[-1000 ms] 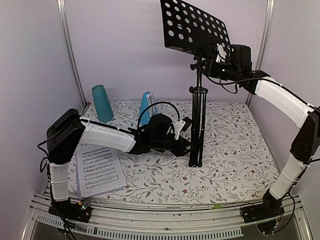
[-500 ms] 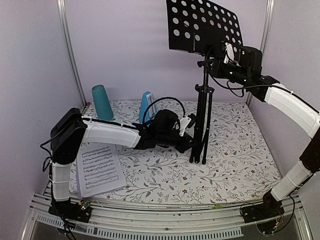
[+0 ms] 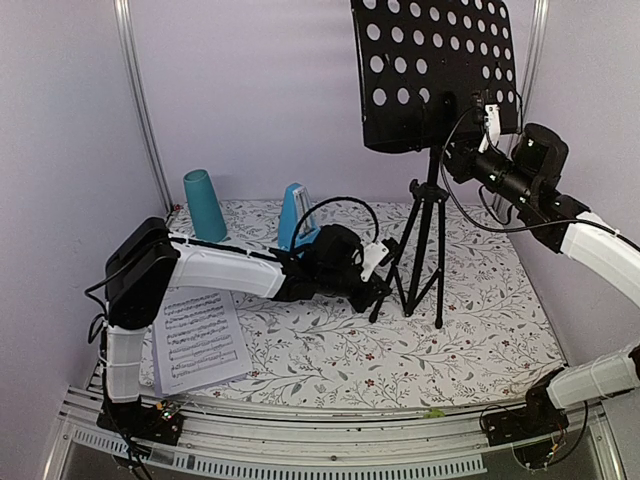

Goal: Set up the instrument practice props
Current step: Open the music stand at the center of the board.

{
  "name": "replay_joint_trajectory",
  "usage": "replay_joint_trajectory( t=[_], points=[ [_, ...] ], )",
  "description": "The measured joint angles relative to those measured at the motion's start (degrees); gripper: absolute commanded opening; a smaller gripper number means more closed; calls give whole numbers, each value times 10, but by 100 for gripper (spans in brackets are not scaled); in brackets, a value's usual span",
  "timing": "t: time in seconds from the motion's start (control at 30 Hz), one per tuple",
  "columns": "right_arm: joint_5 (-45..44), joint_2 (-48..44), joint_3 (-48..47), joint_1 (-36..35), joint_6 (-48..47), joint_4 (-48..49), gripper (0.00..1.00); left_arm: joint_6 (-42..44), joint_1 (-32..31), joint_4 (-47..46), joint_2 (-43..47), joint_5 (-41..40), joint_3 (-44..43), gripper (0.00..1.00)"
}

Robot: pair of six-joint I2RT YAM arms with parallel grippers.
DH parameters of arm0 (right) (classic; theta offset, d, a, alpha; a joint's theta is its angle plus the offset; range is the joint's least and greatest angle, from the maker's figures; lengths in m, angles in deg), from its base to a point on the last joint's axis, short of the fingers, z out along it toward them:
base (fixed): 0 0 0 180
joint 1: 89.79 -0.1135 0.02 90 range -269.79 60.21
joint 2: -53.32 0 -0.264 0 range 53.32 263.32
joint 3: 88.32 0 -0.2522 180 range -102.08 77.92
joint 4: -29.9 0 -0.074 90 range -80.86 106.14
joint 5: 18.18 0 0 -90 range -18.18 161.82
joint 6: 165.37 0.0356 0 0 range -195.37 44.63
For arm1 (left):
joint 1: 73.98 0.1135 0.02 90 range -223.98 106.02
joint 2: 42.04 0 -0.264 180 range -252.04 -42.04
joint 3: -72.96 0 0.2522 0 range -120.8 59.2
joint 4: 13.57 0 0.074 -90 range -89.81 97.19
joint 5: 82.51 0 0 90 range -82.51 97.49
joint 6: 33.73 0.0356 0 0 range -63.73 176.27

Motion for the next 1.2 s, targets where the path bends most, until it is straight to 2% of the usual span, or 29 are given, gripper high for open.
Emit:
replay_joint_trajectory(
  t=[0.33,0.53,0.67,0.8,0.97,1.2],
  points=[
    [24,-73,75,-1,0,28,0,42,-11,-48,14,-12,48,0],
    [43,-120,117,-4,4,39,9,58,-17,-70,42,-12,95,0],
    [51,-148,141,-5,9,44,18,67,-22,-80,52,-13,114,0],
    [57,-162,155,-5,14,50,34,76,-23,-88,53,-16,120,0],
    [75,-188,180,-3,26,-5,50,80,-12,-86,55,-57,130,0],
    [78,-195,198,-3,32,-28,64,74,-9,-94,61,-88,147,0]
  ],
)
